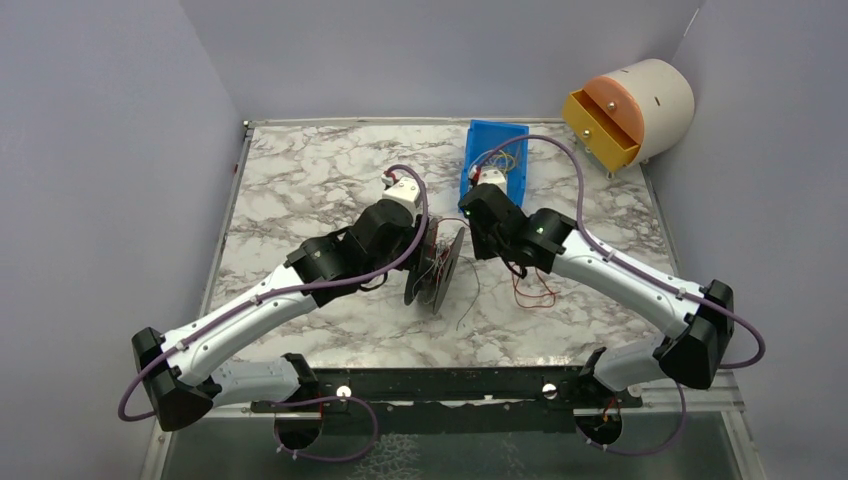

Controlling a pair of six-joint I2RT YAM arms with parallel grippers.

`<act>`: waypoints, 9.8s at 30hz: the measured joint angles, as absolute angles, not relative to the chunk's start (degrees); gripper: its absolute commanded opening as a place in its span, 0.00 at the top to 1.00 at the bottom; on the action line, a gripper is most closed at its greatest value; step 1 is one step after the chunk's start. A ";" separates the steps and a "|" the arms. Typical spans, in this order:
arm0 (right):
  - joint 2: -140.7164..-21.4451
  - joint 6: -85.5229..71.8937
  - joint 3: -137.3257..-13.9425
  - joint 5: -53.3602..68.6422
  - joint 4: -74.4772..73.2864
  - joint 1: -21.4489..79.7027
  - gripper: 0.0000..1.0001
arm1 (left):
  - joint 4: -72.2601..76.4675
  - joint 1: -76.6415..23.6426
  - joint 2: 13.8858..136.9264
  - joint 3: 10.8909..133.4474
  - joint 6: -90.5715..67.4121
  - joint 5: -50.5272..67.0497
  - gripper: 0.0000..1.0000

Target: Wrap the cables

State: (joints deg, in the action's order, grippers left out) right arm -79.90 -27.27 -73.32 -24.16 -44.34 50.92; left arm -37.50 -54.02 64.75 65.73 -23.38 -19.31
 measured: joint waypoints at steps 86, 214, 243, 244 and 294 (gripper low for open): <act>-86.35 -30.55 -76.25 -40.25 -47.35 57.32 0.78 | -31.29 -51.00 68.90 58.67 -15.90 -12.53 1.00; -79.70 -36.03 -32.86 -5.67 -1.17 51.31 0.99 | -39.55 -51.00 52.56 75.20 -18.98 -18.02 1.00; -85.93 -48.25 -54.19 -22.22 -24.53 85.06 0.99 | -27.79 -51.00 52.62 63.20 -19.25 -34.20 1.00; -86.59 -48.42 -55.64 -22.79 -25.71 86.08 0.99 | -27.73 -51.00 52.62 62.81 -19.25 -34.57 1.00; -81.60 -33.43 -79.68 -9.45 -39.99 77.89 0.99 | -28.18 -52.56 59.37 54.70 -19.33 -33.63 1.00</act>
